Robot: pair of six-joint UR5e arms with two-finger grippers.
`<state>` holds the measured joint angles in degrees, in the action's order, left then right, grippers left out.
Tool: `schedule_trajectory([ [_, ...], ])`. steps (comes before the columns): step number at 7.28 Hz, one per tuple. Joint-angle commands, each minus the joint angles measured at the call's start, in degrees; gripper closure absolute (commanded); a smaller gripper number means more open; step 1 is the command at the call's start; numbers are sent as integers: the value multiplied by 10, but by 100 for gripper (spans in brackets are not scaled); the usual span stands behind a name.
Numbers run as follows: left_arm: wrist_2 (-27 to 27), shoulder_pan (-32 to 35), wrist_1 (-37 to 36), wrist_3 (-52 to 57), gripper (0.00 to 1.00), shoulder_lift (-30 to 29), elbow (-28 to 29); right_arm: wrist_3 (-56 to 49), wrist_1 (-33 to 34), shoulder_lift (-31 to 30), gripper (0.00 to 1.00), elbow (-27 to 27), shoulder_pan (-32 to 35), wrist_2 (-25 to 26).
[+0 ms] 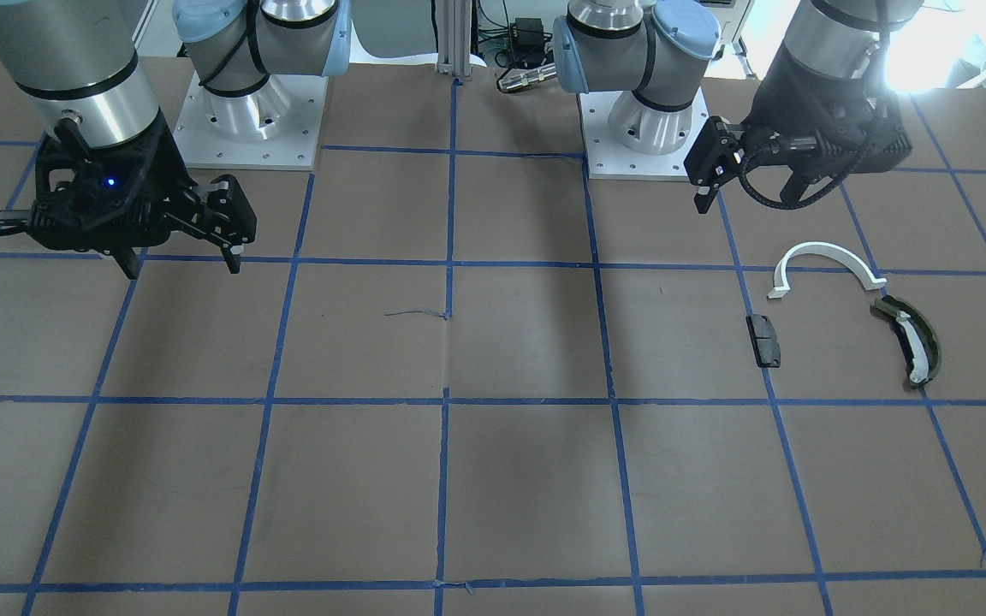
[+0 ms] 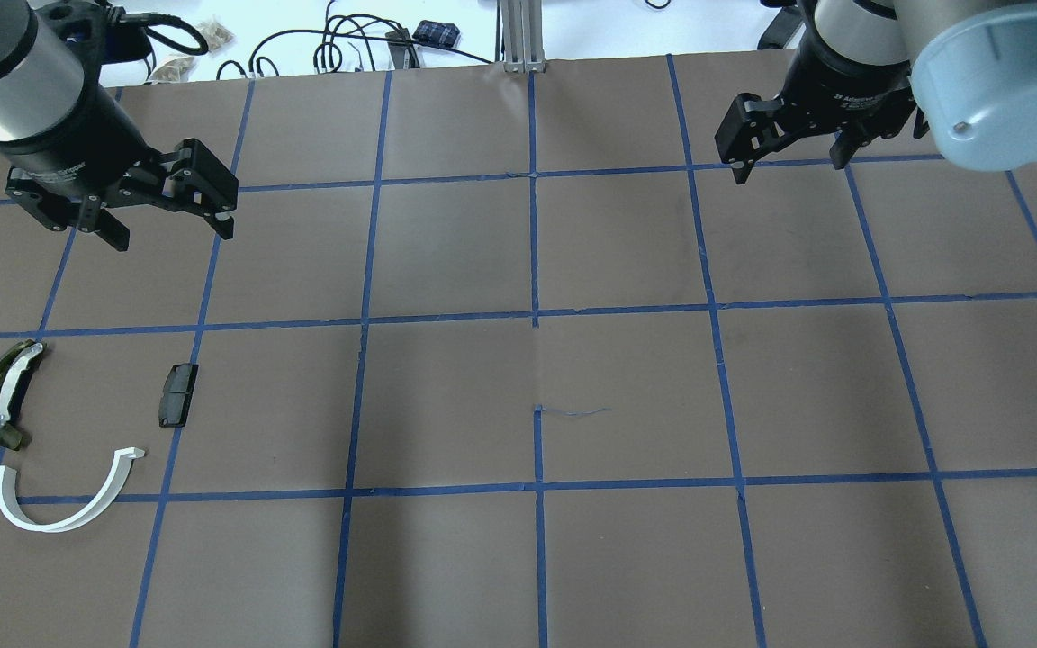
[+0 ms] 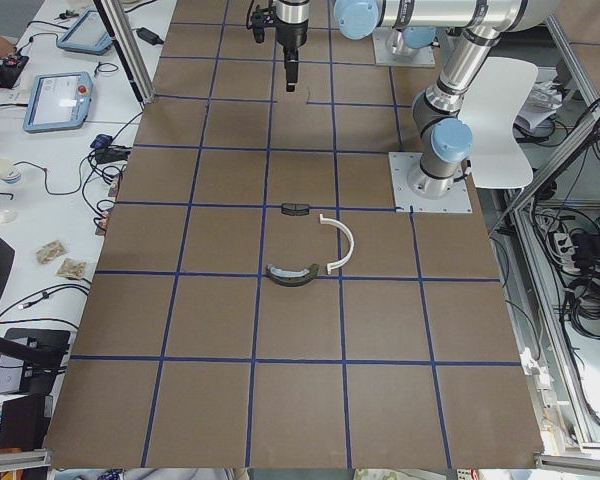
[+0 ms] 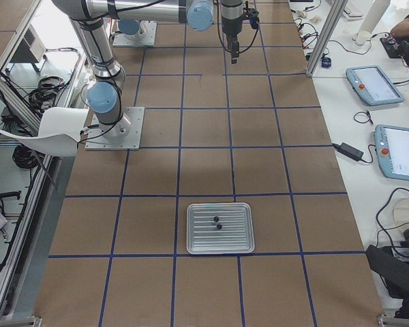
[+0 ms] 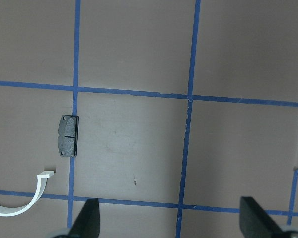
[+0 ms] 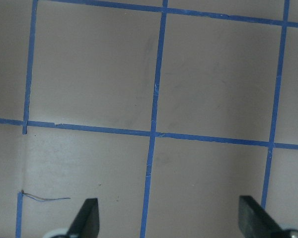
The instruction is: Place bearing gear from tray to pile
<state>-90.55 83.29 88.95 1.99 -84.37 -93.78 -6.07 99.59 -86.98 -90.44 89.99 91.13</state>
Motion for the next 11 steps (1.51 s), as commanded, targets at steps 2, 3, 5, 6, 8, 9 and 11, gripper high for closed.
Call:
schedule_trajectory([
  [2, 0, 0, 0, -1, 0, 0, 0, -5, -1, 0, 0, -1, -2, -1],
  [3, 0, 0, 0, -1, 0, 0, 0, -2, -1, 0, 0, -2, -2, -1],
  [5, 0, 0, 0, -1, 0, 0, 0, -5, -4, 0, 0, -4, -2, -3],
  [6, 0, 0, 0, -1, 0, 0, 0, -7, -3, -2, 0, 1, -2, -1],
  [8, 0, 0, 0, -1, 0, 0, 0, -7, -6, -4, 0, 6, -5, -1],
  [9, 0, 0, 0, -1, 0, 0, 0, -7, -7, -5, 0, 10, -5, -1],
  [11, 0, 1, 0, -1, 0, 0, 0, 2, -72, -26, 0, 10, -5, 7],
])
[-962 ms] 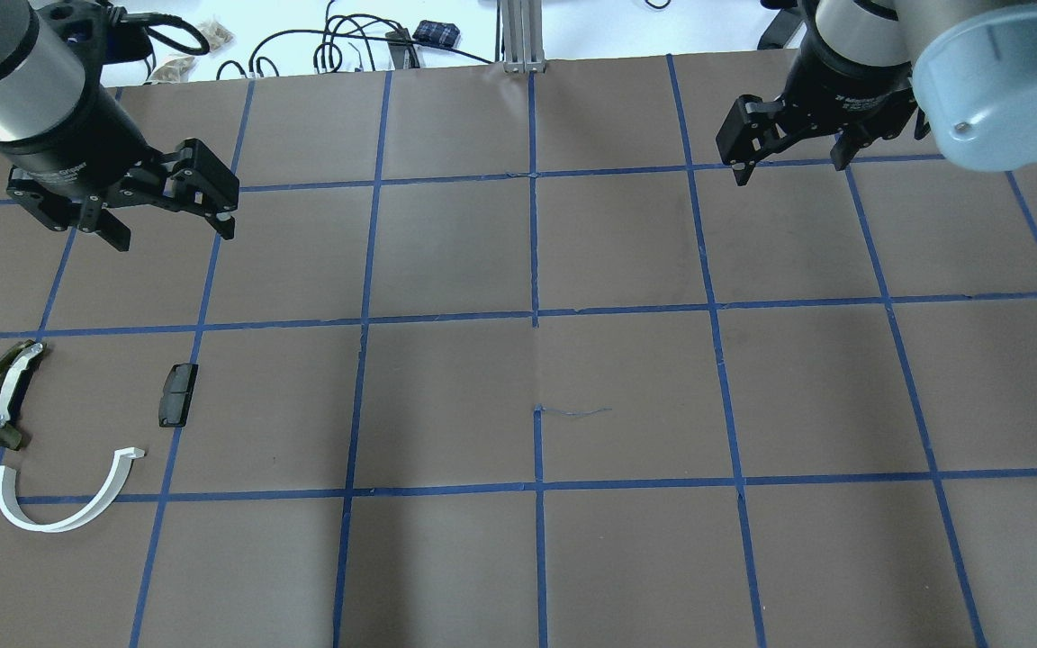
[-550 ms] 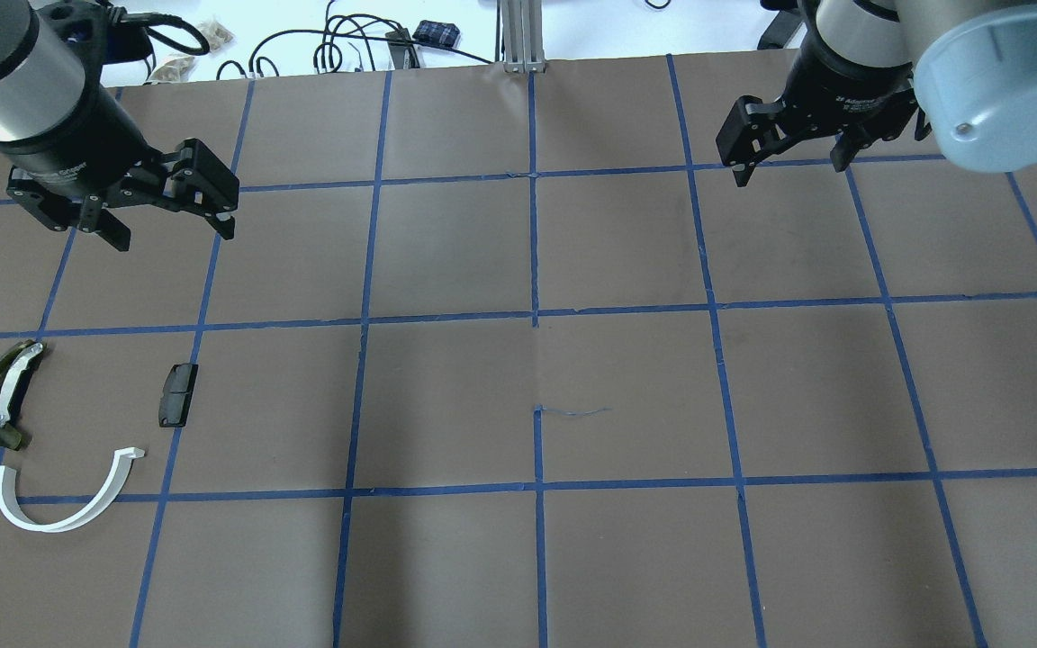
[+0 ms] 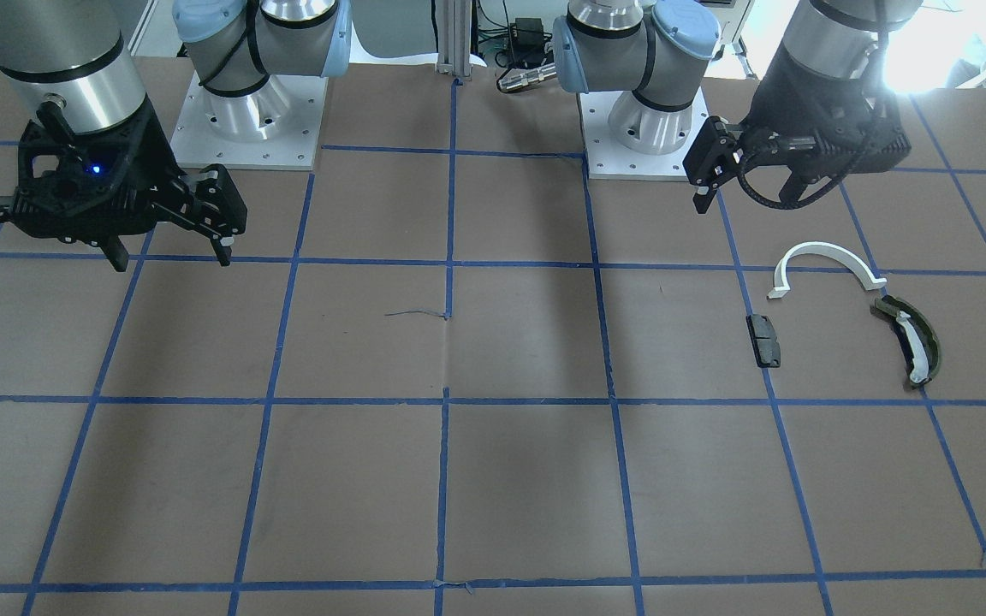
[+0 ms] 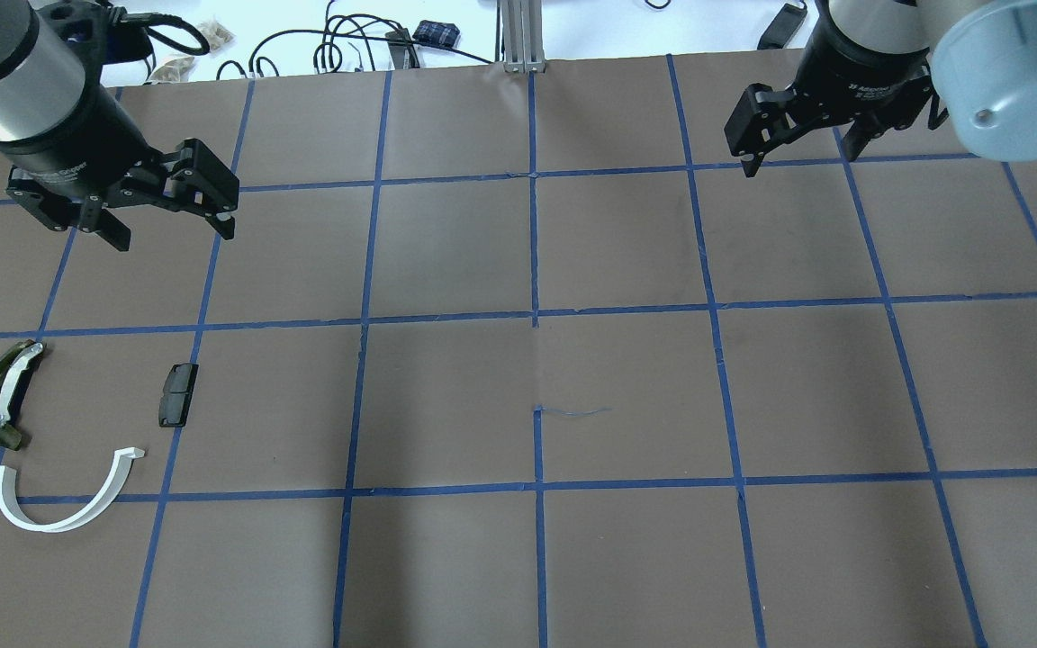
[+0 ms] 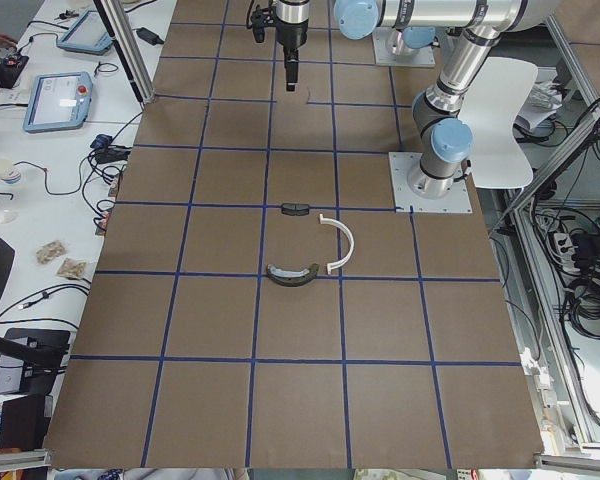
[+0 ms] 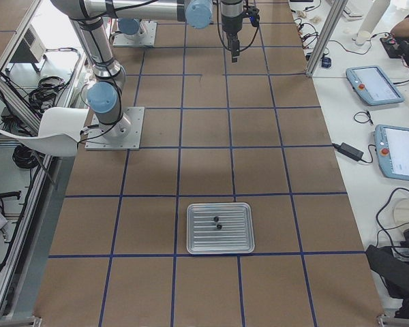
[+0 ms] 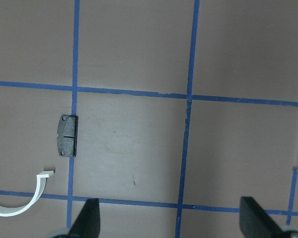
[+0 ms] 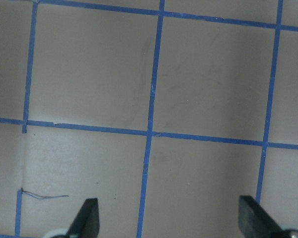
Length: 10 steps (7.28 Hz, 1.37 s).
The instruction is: Place bearing gear from tray to pile
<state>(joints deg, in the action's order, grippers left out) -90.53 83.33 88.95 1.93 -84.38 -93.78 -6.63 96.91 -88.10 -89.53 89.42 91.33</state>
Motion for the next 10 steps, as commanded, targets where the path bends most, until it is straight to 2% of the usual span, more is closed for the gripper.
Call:
schedule_trajectory([
  [1, 0, 0, 0, 0, 0, 0, 0, 0, -42, -8, 0, 3, 0, 2],
  [4, 0, 1, 0, 0, 0, 0, 0, 6, -44, 21, 0, 7, -2, 3],
  [5, 0, 1, 0, 0, 0, 0, 0, 5, -51, 9, 0, 21, 6, -17],
  [7, 0, 0, 0, 0, 0, 0, -1, -8, -51, 43, 0, 27, -5, -19],
  [9, 0, -1, 0, 0, 0, 0, -1, -8, -30, 85, 0, 37, -19, -15],
  [10, 0, 0, 0, 0, 0, 0, 0, -8, 3, 101, 0, 51, -24, -18],
])
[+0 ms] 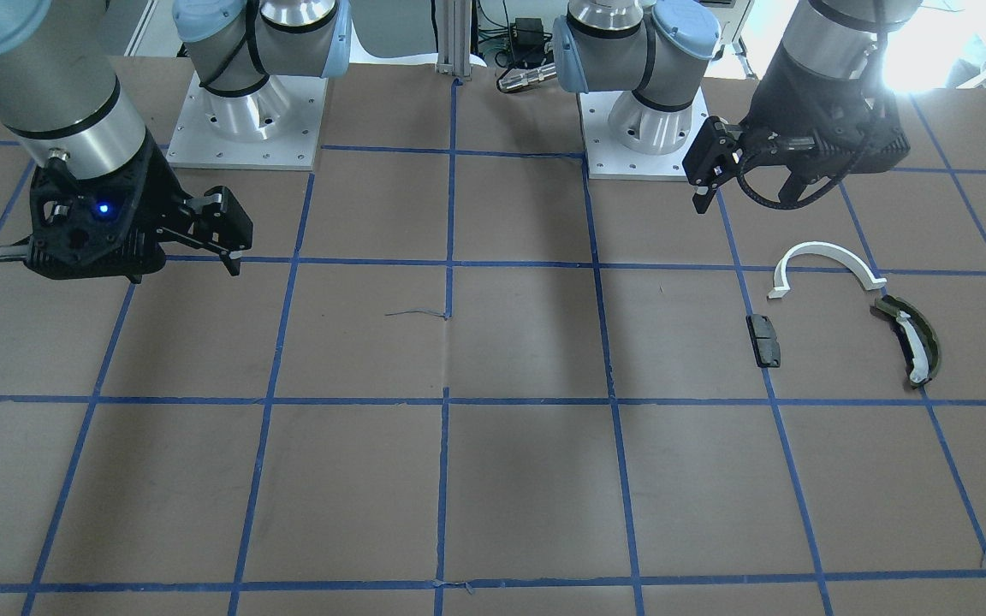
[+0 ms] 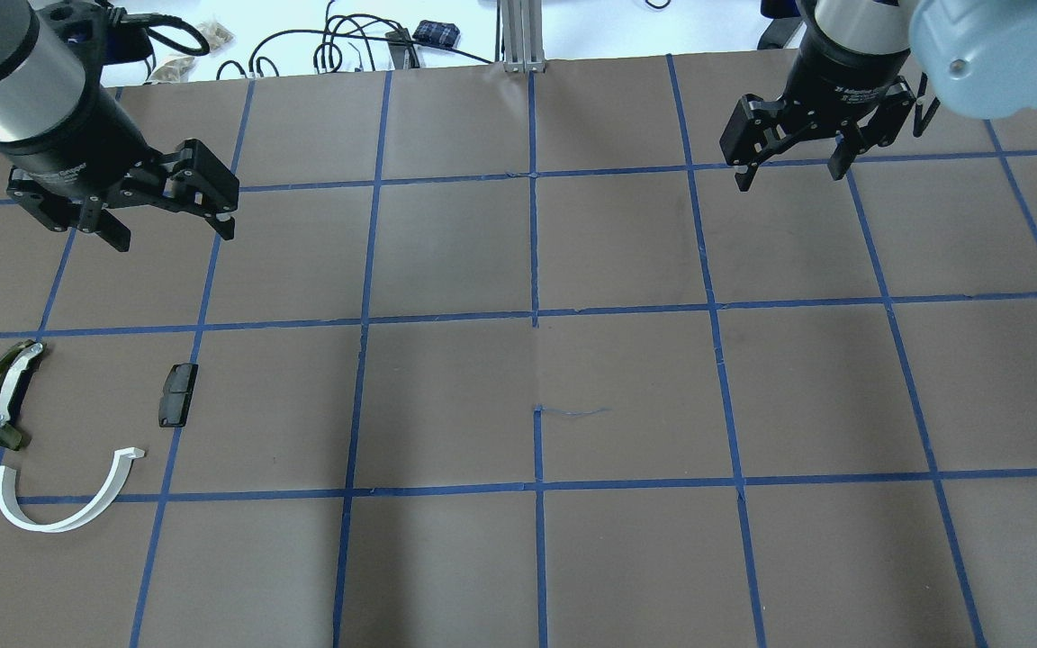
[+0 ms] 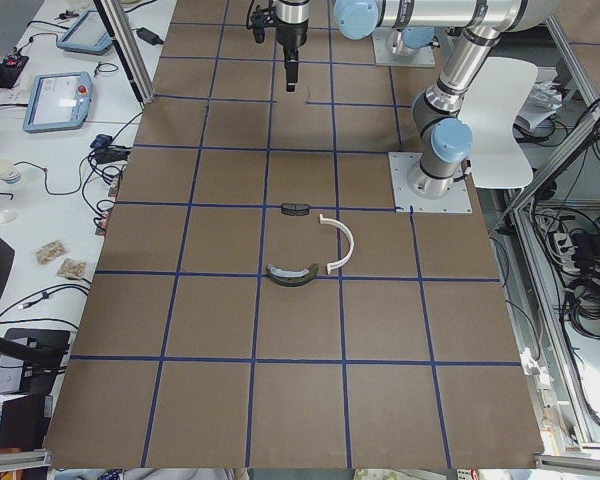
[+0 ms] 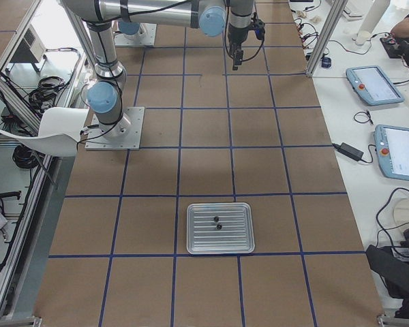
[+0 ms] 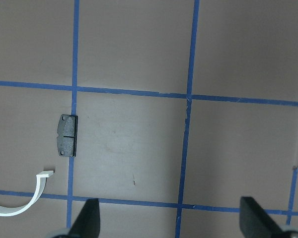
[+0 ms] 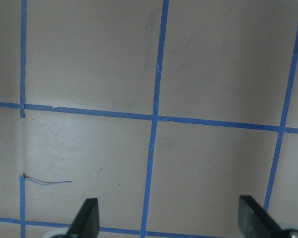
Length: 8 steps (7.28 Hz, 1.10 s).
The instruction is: Place bearing gear from tray to pile
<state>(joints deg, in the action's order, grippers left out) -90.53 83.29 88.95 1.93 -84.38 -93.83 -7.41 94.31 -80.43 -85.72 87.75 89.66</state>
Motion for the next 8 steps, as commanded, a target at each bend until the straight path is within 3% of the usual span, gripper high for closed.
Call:
schedule_trajectory([
  [1, 0, 1, 0, -1, 0, 1, 0, -4, 39, 53, 0, 41, -20, 4],
  [2, 0, 1, 0, -1, 0, 1, 0, -96, 39, 61, 0, 66, -53, 34],
  [6, 0, 1, -1, -3, 0, 1, 0, -615, 56, 98, 0, 64, -319, 35],
  [8, 0, 1, 0, -3, 0, 1, 0, -822, 78, 114, 0, 62, -390, 35],
])
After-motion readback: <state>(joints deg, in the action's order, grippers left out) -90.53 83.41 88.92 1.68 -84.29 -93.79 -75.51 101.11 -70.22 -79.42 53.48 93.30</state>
